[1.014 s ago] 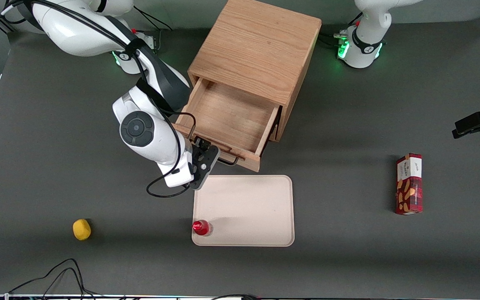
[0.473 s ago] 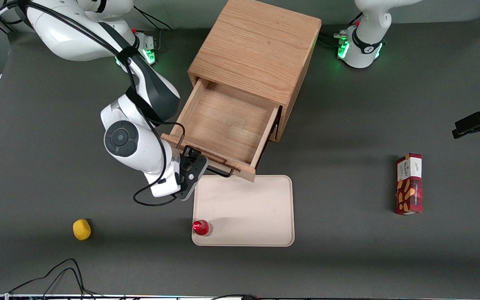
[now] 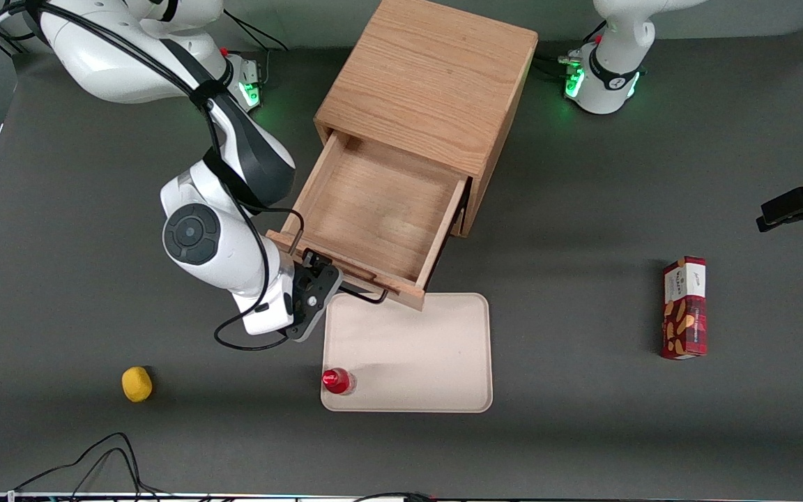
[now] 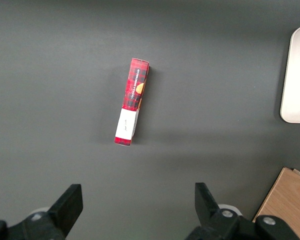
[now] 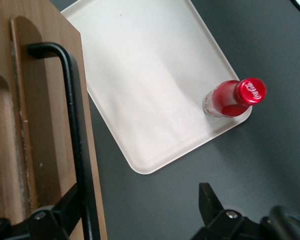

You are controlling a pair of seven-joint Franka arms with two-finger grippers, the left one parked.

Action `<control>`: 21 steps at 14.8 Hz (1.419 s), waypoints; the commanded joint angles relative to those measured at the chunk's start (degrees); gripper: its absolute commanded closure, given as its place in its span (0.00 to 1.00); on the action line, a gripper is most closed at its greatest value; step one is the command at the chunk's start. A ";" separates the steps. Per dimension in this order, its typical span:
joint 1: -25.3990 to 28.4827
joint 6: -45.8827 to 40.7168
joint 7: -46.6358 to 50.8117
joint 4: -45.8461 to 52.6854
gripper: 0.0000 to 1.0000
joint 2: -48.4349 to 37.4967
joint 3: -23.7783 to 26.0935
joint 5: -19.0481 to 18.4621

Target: Open upper drawer

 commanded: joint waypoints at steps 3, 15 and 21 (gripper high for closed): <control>0.07 -0.07 -0.07 2.81 0.00 -2.56 0.05 -0.56; -8.01 -8.30 21.88 -9.31 0.00 -28.57 -12.26 20.53; -11.98 -15.79 32.16 -21.87 0.00 -39.20 -12.52 10.78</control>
